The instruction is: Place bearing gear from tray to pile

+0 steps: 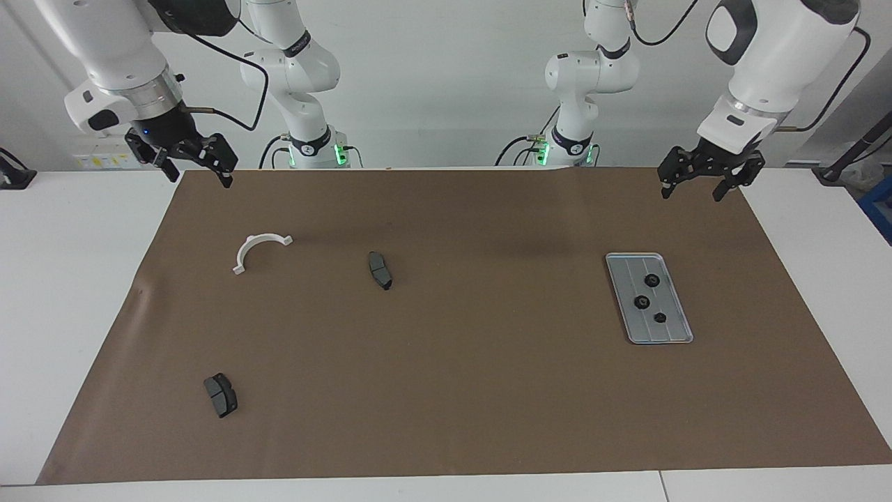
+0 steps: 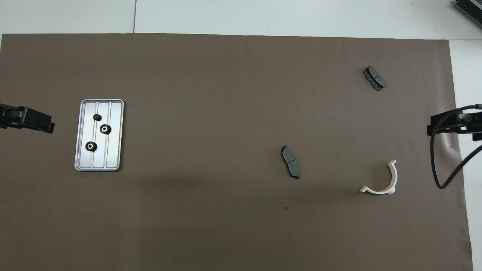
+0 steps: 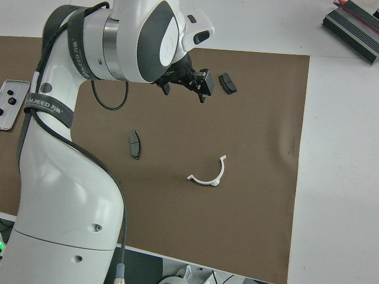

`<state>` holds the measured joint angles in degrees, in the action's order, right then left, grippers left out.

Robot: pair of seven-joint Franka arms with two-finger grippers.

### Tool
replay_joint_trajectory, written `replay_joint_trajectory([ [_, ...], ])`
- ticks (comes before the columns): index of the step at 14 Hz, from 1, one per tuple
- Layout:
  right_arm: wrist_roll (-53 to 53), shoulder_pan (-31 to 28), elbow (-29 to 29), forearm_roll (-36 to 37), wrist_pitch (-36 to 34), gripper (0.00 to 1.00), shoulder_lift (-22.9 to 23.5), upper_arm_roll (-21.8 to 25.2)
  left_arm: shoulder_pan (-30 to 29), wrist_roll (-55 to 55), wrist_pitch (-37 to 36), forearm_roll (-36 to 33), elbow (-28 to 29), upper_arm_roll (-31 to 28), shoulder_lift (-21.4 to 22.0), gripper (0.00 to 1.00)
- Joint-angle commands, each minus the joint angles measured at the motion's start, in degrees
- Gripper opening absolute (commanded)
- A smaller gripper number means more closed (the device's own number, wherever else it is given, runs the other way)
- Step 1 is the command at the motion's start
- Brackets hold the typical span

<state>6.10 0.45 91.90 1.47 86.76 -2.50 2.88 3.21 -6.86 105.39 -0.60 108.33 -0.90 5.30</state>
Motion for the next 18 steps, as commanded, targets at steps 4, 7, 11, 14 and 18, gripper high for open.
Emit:
replay_joint_trajectory([
  [4,-1.53,-0.36,0.47,-0.76,-0.36,1.0,-0.75,-0.24,-0.49,1.32,15.35,-0.71,4.43,0.19,-9.06,1.0],
  [7,-1.53,-0.36,0.47,-0.76,-0.36,1.0,-0.75,-0.15,-1.28,3.5,20.81,-0.36,4.08,0.19,-14.95,1.0],
  [11,-1.53,-0.36,0.47,-0.76,-0.36,1.0,-0.84,-0.15,-1.28,5.89,26.26,-0.36,4.08,0.19,-21.2,0.92],
  [14,-1.53,-0.36,0.47,-0.76,-0.36,1.0,-0.75,-0.15,-1.36,6.42,26.98,-0.36,5.48,0.19,-21.74,0.86],
  [18,-1.62,-0.36,0.47,-0.76,-0.36,1.0,-0.75,-0.24,-1.63,7.04,28.63,-0.28,8.37,-0.07,-21.47,0.75],
])
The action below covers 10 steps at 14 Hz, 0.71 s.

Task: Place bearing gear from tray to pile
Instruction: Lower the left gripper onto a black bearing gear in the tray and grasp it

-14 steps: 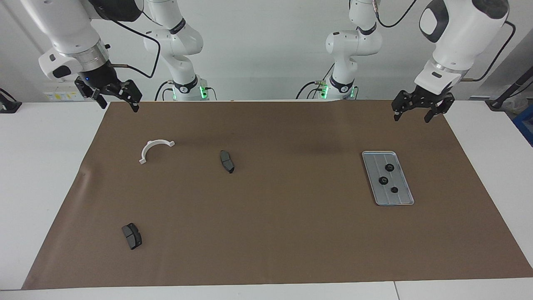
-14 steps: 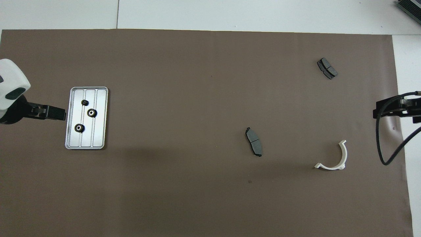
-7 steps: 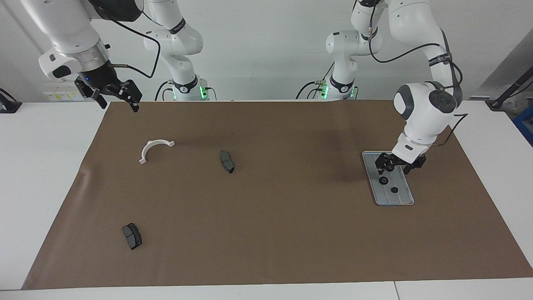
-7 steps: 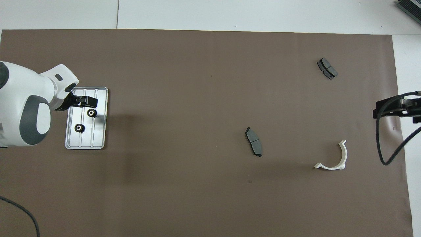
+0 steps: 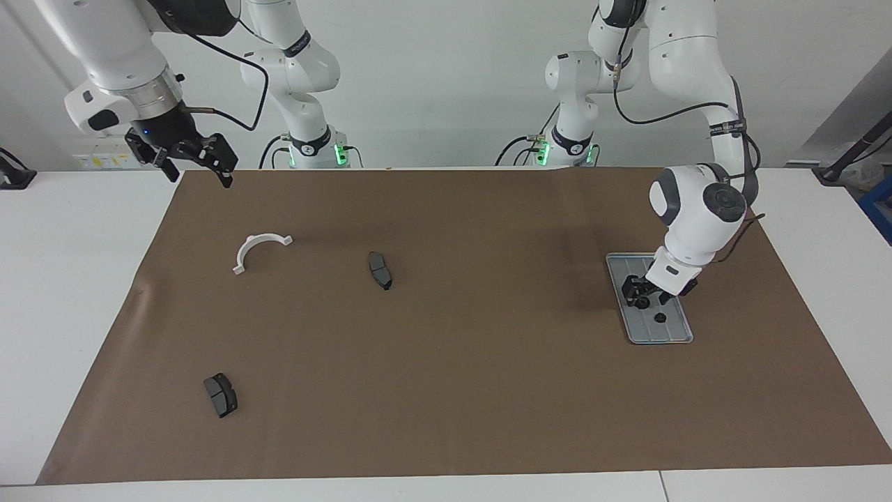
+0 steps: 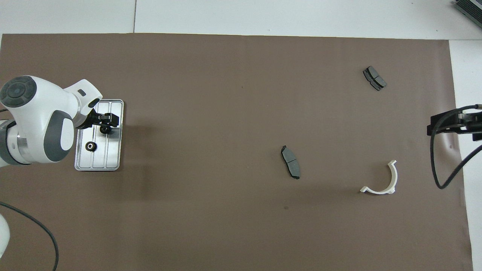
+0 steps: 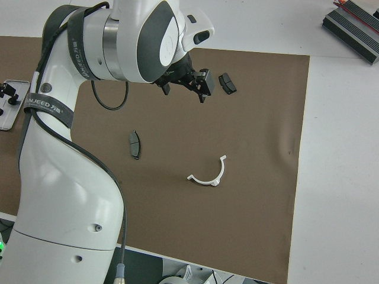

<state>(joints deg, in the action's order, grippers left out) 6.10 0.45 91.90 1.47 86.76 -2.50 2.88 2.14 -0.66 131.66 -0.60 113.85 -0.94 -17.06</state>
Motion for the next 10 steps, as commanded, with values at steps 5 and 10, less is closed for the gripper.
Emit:
replay_joint_trajectory([
  [5,-1.45,-0.54,0.47,-0.76,0.25,1.0,-0.75,-0.15,-1.79,4.69,4.31,-0.37,4.98,-0.03,1.24,0.67],
  [10,-1.88,-0.8,1.88,-0.5,5.27,1.0,-0.84,-0.24,-1.09,8.48,4.4,-0.37,5.51,0.06,1.33,0.57],
])
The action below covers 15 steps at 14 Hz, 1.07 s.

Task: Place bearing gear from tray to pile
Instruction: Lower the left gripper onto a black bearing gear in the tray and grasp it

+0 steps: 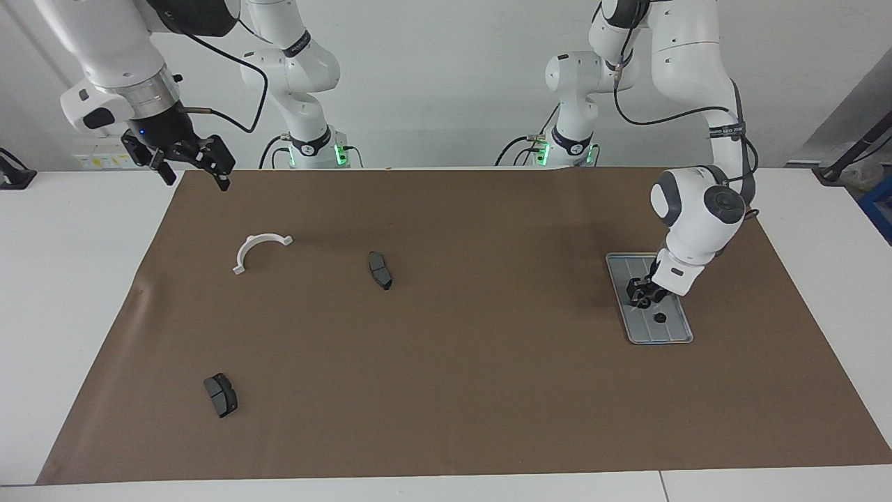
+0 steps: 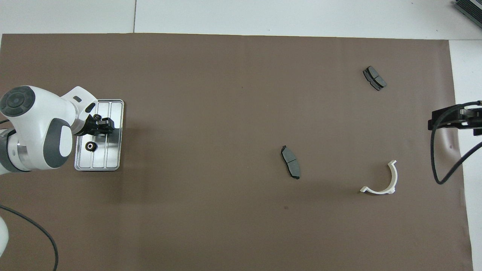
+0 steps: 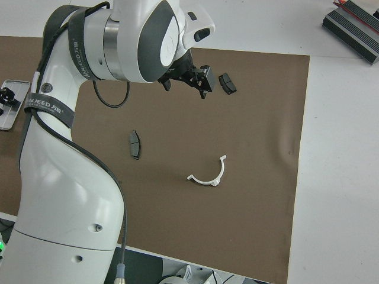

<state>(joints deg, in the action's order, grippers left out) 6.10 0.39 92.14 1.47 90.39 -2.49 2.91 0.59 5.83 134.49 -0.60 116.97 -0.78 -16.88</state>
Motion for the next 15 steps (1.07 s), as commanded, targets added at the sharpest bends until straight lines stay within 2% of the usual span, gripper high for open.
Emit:
replay_joint_trajectory([
  [1,-1.88,-0.66,1.73,-0.5,1.37,1.0,-0.93,-0.27,0.46,2.07,1.65,-0.37,2.65,-0.1,1.23,0.54],
  [6,-3.03,-0.39,2.08,-0.76,1.45,1.0,-0.94,-0.27,0.55,1.99,1.66,-0.37,4.14,-0.1,1.76,0.36],
  [10,-3.47,1.1,5.06,-0.77,5.74,1.0,-0.76,-0.36,0.64,1.9,0.43,-0.37,3.62,-0.19,1.85,0.13],
  [12,-3.03,2.59,6.12,-0.77,9.09,1.0,0.29,-0.36,1.95,2.25,-3.94,-0.37,-0.66,-0.1,1.5,0.08],
  [14,-2.33,3.56,6.04,-0.94,11.54,1.0,2.74,-0.36,3.44,6.35,-11.23,-0.46,-7.42,0.25,0.97,0.08],
  [15,-1.37,4.26,5.95,-0.94,13.13,1.0,4.06,-0.36,6.41,10.47,-13.61,-0.46,-9.54,0.17,0.97,0.09],
])
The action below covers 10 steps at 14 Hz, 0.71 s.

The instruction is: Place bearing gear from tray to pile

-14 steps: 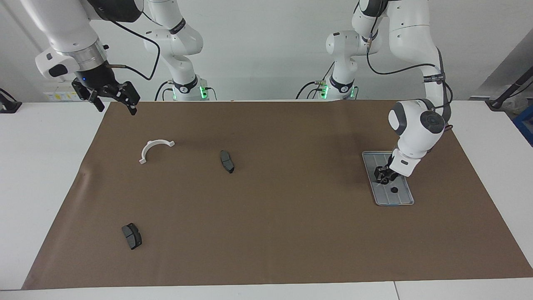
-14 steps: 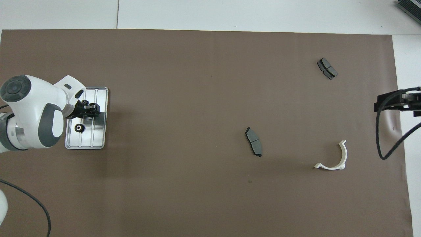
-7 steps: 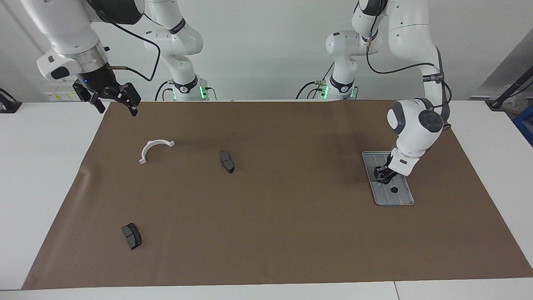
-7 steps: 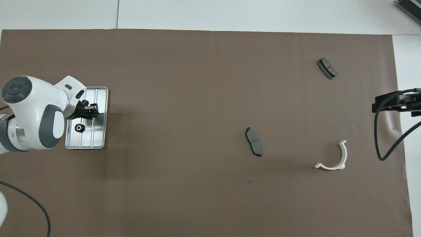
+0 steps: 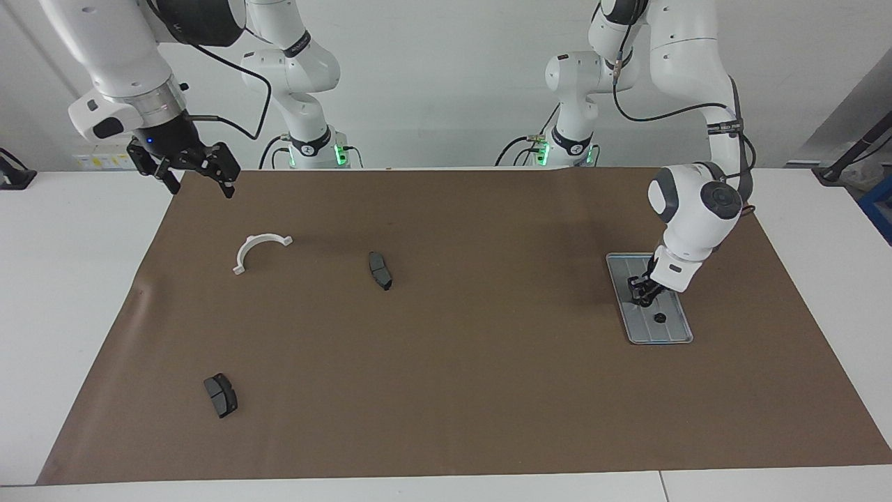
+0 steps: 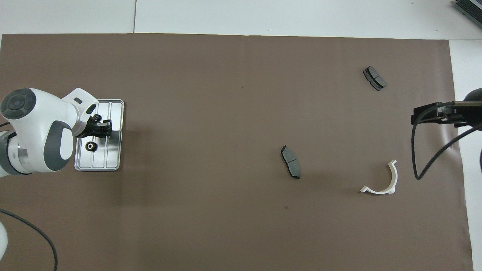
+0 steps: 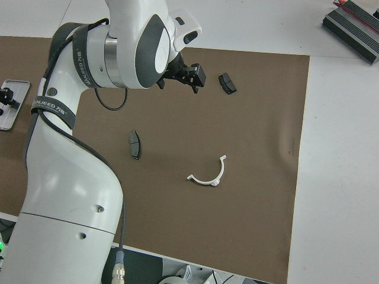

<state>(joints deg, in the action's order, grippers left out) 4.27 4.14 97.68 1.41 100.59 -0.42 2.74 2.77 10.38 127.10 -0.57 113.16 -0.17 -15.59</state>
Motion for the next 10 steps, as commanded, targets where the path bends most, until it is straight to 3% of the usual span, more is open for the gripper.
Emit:
replay_joint_trajectory([
  [1,1.87,1.04,0.5,-0.88,4.6,1.0,3.14,-0.19,7.31,10.93,-7.47,-0.49,-6.37,-0.62,-0.23,0.12],
  [5,8.2,5.34,0.41,-0.88,13.12,1.0,9.72,-0.19,18.39,29.22,-6.61,-0.49,-6.38,-0.36,-0.06,0.12],
  [10,10.93,8.16,0.85,-1.06,19.02,1.0,15.36,-0.28,30.08,36.99,-0.12,2.05,-6.46,-0.36,-1.45,0.12],
])
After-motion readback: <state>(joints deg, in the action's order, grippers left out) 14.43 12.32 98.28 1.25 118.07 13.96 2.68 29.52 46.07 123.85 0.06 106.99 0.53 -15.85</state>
